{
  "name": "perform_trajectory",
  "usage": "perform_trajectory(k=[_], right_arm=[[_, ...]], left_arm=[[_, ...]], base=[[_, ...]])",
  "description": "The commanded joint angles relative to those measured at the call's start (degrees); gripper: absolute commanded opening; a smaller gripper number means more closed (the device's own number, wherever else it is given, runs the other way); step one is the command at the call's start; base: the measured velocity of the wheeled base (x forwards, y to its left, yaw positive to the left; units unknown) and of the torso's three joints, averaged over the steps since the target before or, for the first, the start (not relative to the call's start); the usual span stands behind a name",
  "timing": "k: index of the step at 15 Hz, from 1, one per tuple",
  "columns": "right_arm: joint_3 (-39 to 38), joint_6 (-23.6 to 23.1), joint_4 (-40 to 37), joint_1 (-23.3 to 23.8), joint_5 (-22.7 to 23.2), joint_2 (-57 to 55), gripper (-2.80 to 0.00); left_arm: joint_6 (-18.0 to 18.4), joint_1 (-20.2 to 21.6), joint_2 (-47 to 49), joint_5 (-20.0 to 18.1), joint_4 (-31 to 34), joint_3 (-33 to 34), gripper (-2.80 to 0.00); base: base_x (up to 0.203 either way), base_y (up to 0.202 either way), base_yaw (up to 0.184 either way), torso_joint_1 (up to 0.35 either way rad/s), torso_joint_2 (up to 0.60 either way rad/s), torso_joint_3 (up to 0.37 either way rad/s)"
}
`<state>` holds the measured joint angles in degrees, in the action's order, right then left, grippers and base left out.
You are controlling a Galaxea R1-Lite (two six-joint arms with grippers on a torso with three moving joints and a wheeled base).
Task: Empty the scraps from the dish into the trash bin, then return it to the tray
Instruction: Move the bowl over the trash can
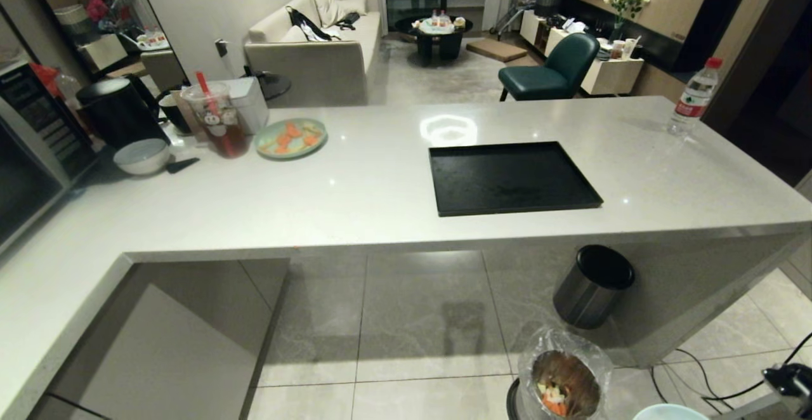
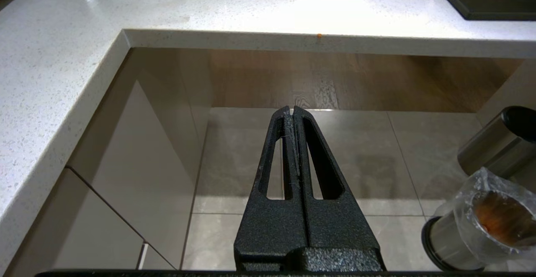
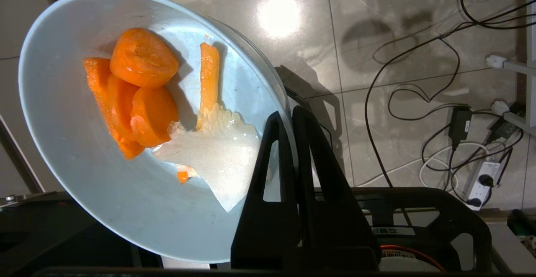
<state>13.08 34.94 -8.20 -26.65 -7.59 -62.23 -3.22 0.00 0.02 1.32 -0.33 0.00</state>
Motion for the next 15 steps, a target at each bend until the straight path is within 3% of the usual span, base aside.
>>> perform_trajectory(k=[1, 15], right_arm=[[-0.2, 0.4, 0.1, 0.0, -0.1, -0.1, -2.80], [0.5, 1.7, 2.7, 1.7, -0.7, -0.6, -2.80]], left_arm=[[0.0, 0.0, 0.1, 0.0, 0.0, 0.0, -2.80], [0.0, 0.0, 0.1, 0.0, 0.0, 0.0, -2.80]], base=[[0.000, 0.000, 0.000, -0.134, 0.34, 0.189], [0.000, 0.000, 0.000, -0.147, 0.39, 0.245]])
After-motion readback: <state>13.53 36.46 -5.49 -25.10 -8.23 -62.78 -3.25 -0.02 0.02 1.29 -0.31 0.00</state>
